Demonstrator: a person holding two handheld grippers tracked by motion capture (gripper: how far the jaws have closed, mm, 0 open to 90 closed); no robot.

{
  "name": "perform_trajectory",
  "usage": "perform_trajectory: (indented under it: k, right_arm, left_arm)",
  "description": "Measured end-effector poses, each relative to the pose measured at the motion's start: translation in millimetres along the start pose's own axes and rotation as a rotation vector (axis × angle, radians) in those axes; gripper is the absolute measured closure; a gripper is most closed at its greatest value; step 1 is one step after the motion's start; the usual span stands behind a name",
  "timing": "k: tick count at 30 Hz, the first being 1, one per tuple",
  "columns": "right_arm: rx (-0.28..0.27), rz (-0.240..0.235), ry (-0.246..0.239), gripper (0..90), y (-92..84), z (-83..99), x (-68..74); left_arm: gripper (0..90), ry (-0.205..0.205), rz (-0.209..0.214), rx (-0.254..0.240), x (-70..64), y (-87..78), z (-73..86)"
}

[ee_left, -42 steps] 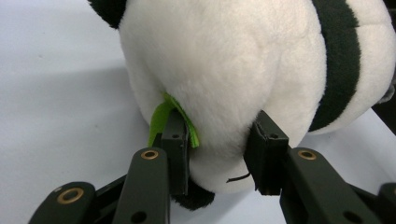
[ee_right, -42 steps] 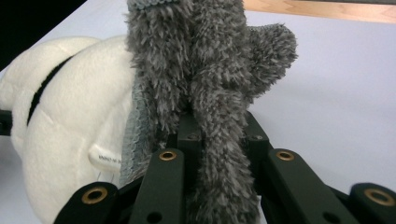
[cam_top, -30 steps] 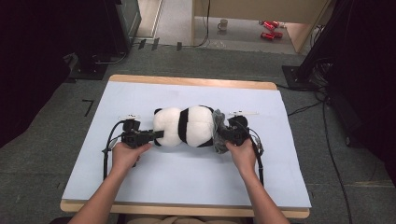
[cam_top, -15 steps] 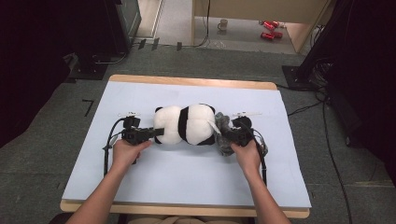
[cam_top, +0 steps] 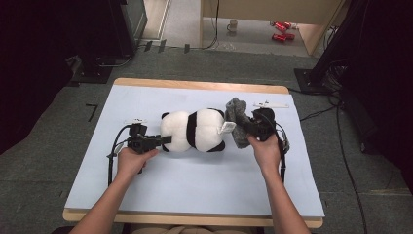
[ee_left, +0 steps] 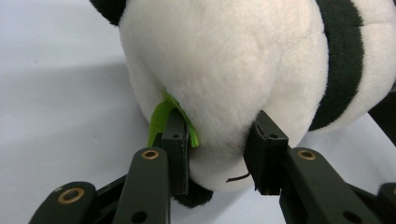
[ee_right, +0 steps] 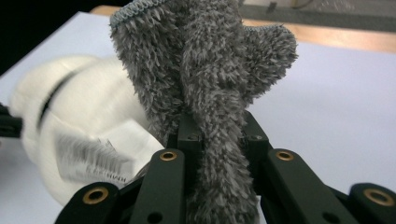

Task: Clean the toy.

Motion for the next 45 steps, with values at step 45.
perform_trajectory:
  k: [45]
  right_arm:
    - [0.167, -0.003, 0.021, 75.9, 49.8, 59.2, -10.5]
  left_arm:
    - [61.2, 0.023, -0.013, -0.011, 0.1, 0.0, -1.7]
Point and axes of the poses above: each handheld gripper's, and its own axes: y roughly forward along the jaws, z roughly out of its underside, x roughly to its left, the point moved 8 cm from there along y, roughly forward along the jaws, and after that the axes turned 9 degrees about -z, right-handed, at the moved point
